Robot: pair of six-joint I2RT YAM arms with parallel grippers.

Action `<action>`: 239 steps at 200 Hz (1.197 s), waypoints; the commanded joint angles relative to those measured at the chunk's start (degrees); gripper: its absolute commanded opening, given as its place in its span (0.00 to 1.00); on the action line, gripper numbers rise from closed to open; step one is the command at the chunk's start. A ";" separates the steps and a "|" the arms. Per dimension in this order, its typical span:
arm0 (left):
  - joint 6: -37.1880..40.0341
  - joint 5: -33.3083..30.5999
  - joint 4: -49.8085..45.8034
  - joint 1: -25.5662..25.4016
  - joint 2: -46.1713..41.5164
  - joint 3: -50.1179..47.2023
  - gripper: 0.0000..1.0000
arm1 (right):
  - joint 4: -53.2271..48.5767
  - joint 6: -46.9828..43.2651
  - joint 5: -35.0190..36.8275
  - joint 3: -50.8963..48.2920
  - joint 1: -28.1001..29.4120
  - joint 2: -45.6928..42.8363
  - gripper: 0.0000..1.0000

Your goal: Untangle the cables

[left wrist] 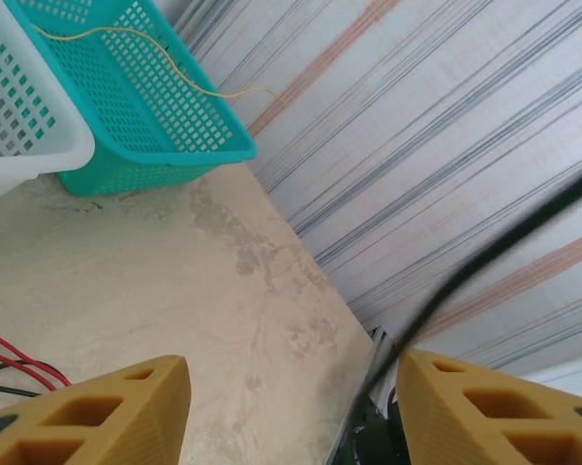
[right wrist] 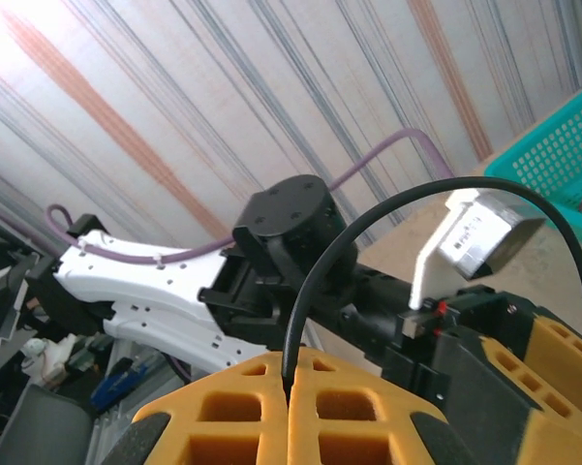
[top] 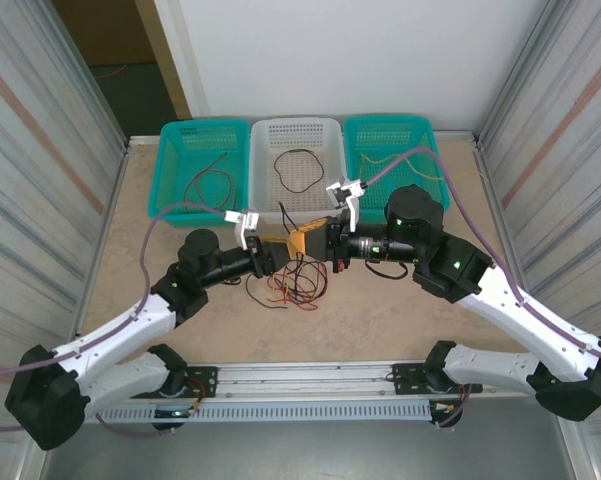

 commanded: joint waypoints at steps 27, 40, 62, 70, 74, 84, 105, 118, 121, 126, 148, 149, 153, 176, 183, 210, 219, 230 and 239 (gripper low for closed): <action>0.88 1.42 2.97 -0.20 2.12 1.01 0.47 | 2.93 1.09 -2.21 2.25 -0.50 -0.82 0.02; 1.24 1.40 2.86 -0.26 2.36 1.29 0.41 | 2.97 1.18 -2.21 2.13 -0.50 -1.04 0.02; 2.31 0.24 1.91 -0.24 1.77 1.48 0.24 | 2.93 1.25 -2.06 1.84 -0.67 -1.32 0.02; 3.20 -0.91 0.79 -0.19 0.95 1.56 0.17 | 2.87 1.35 -2.10 1.71 -0.68 -1.39 0.02; 3.80 -1.67 0.15 -0.23 0.45 1.56 0.14 | 2.81 1.36 -2.16 1.63 -0.73 -1.41 0.02; 5.02 -4.21 -1.77 -0.25 -1.12 1.48 0.06 | 2.38 1.45 -2.20 1.44 -0.84 -1.49 0.02; 9.42 -11.98 -6.61 -0.18 -6.16 1.43 0.00 | 0.78 1.53 -2.19 0.98 -1.07 -2.01 0.02; 12.45 -18.51 -10.78 -0.23 -9.33 1.85 0.00 | -0.78 1.54 -2.38 0.44 -1.28 -2.46 0.03; 13.01 -20.38 -12.06 -0.26 -10.05 2.09 0.00 | -1.19 1.54 -2.50 0.37 -1.37 -2.46 0.03; 14.04 -23.52 -14.06 -0.20 -11.13 2.45 0.00 | -2.19 1.46 -2.75 0.23 -1.46 -2.47 0.03; 20.97 -35.65 -20.43 -0.25 -15.03 4.31 0.00 | -9.04 0.15 -3.11 0.37 -1.82 -2.13 0.04; 21.17 -36.14 -20.64 -0.21 -15.24 4.38 0.00 | -9.47 0.06 -3.06 0.38 -1.82 -2.03 0.04; 22.88 -37.91 -21.20 -0.25 -15.81 4.59 0.00 | -11.02 -0.31 -2.80 0.46 -1.82 -1.80 0.04; 30.93 -45.46 -22.39 -0.19 -18.25 4.91 0.00 | -17.46 -2.09 -1.90 -0.67 -1.97 -0.38 0.03; 32.53 -46.78 -22.13 -0.21 -18.95 4.75 0.00 | -18.61 -2.60 -1.68 -1.16 -2.00 -0.09 0.03; 35.91 -50.58 -20.29 -0.43 -20.58 4.44 0.00 | -21.46 -4.45 -1.23 -3.01 -2.84 0.73 0.03; 36.35 -53.00 -19.85 -0.53 -20.91 4.47 0.00 | -22.50 -4.98 -1.47 -3.21 -3.28 1.25 0.03; 37.38 -54.37 -18.29 -0.56 -21.15 4.38 0.00 | -23.84 -5.97 -0.85 -3.43 -3.40 2.19 0.03; 38.85 -53.72 -16.84 -0.53 -20.98 4.45 0.00 | -24.86 -6.85 -0.10 -3.70 -3.40 2.98 0.02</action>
